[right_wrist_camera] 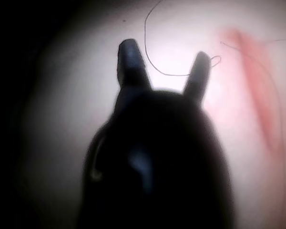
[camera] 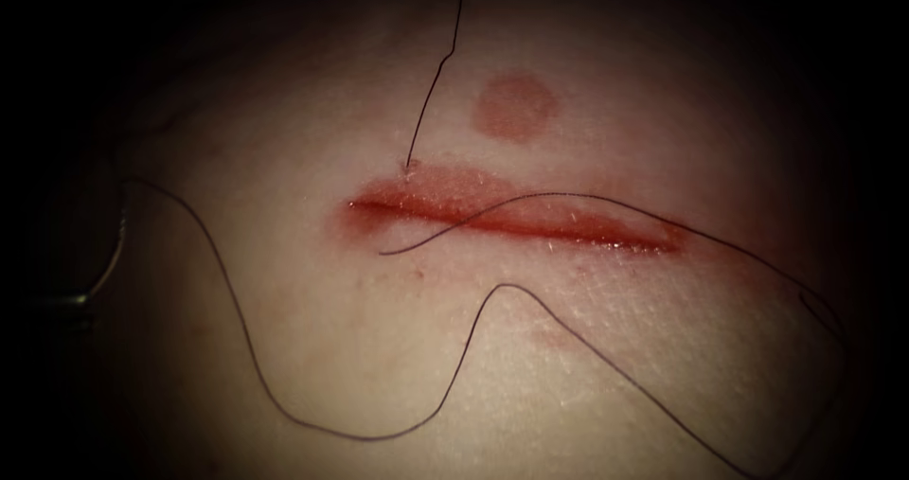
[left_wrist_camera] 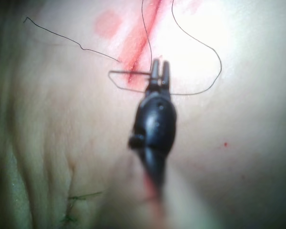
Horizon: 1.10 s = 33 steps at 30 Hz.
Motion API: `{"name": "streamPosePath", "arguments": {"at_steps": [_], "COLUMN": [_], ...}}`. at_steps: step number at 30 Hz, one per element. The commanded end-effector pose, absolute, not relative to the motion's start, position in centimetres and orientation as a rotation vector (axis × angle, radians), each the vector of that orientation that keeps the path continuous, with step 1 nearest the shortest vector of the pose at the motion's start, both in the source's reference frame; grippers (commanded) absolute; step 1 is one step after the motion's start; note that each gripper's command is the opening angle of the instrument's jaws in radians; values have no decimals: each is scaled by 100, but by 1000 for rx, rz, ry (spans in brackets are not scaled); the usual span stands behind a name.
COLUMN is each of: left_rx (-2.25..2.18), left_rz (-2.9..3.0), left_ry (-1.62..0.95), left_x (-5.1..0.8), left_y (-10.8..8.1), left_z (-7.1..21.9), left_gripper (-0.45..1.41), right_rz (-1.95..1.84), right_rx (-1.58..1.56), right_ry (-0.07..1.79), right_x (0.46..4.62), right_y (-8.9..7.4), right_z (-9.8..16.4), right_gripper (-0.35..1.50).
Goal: Wound Closure
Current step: Use the right gripper to pull the suture through.
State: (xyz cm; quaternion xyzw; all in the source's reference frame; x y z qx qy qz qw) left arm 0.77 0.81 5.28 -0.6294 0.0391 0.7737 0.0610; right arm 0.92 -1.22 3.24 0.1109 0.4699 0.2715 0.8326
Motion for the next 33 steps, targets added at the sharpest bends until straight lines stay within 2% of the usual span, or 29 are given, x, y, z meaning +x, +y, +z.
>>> {"name": "streamPosePath", "arguments": {"at_steps": [1,8,19,33], "left_rx": [-1905,-1905,-1903,-1903], "left_rz": [2340,2340,2340,2340], "left_ry": [117,117,121,121], "left_x": [73,73,70,70], "left_y": [79,78,77,77], "left_z": [536,535,536,536], "left_gripper": [-35,-35,-35,-35], "right_rz": [531,445,306,119], "right_rx": [194,123,122,321], "right_ry": [1006,957,823,752], "right_x": [140,224,309,319], "right_y": [-102,-49,-6,-40], "right_z": [338,398,513,650], "right_gripper": [148,143,133,133]}}
